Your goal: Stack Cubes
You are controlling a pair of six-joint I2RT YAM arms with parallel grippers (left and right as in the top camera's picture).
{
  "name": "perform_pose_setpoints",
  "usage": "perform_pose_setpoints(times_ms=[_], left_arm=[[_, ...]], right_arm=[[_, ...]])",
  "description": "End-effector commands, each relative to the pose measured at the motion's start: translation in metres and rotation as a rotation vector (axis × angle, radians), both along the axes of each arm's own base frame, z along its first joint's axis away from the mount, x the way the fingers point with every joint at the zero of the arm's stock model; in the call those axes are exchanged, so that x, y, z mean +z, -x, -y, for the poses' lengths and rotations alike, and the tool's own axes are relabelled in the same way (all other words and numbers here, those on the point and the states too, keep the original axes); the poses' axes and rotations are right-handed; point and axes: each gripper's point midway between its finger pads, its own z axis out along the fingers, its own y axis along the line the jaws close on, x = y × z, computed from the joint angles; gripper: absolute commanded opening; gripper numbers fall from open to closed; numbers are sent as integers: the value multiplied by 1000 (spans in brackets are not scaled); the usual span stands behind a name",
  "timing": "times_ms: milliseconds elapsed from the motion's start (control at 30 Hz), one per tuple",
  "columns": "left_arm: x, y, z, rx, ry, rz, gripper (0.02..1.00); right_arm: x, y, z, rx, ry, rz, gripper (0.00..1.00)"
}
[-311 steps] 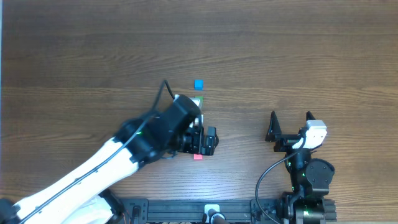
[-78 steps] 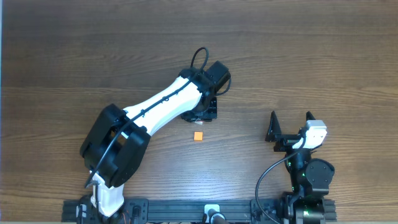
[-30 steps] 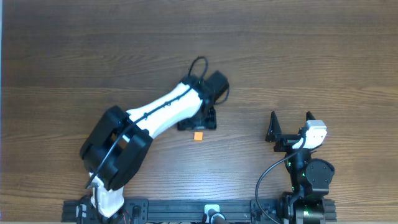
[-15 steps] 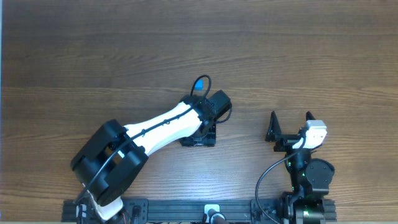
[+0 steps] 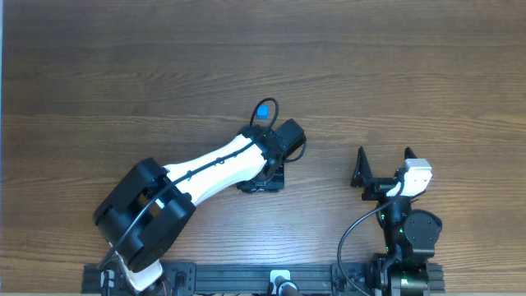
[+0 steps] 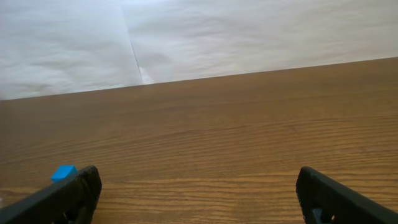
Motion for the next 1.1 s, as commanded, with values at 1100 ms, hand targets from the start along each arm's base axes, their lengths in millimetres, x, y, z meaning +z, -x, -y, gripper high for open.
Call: perform_pose_setpoints(times_ms=[1100], left_arm=[[89, -34, 0, 65, 71, 136, 40]], right_arm=[[-2, 0, 0, 2, -3, -1, 991]])
